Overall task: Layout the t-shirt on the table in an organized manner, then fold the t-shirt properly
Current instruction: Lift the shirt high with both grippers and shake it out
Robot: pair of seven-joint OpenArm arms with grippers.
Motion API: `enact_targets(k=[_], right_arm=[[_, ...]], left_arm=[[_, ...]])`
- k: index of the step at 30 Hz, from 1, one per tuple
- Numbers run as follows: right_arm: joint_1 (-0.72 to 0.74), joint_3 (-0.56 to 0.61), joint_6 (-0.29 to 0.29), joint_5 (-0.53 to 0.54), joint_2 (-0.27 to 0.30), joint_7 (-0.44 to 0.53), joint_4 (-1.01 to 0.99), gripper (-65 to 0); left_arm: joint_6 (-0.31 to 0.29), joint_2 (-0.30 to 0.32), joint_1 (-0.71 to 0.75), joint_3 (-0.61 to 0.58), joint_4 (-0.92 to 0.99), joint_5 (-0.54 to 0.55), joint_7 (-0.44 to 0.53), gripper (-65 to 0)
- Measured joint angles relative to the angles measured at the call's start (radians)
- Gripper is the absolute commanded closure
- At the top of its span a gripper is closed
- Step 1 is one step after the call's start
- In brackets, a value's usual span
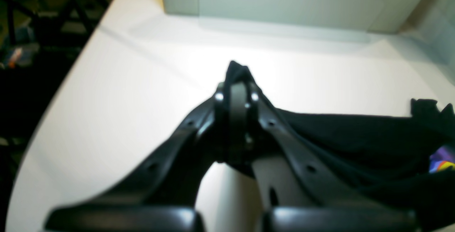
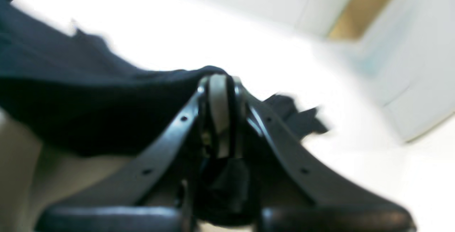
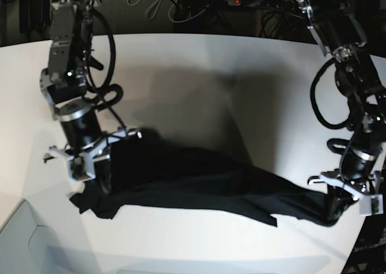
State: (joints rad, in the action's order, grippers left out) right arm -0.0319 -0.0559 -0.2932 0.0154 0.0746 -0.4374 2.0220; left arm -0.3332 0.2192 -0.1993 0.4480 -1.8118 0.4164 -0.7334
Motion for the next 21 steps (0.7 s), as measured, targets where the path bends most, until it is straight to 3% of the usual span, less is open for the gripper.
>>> enact_targets(k=[9, 17, 21], right_arm=[[0.232, -0.111, -0.001, -0.001, 0.005, -0.005, 0.002, 0.0], [0.415, -0.144, 0.001, -0.001, 0.006, 0.001, 0.003, 0.0], [0.478, -0.143, -0.001, -0.001, 0.047, -0.003, 0.004, 0.0]], left_arm=[[0.005, 0.002, -0.080, 0.001, -0.165, 0.000, 0.003, -0.1], [0.008, 0.003, -0.231, -0.005, -0.178, 0.000, 0.000, -0.1], [0.007, 0.006, -0.270, -0.005, -0.188, 0.006, 0.004, -0.1]])
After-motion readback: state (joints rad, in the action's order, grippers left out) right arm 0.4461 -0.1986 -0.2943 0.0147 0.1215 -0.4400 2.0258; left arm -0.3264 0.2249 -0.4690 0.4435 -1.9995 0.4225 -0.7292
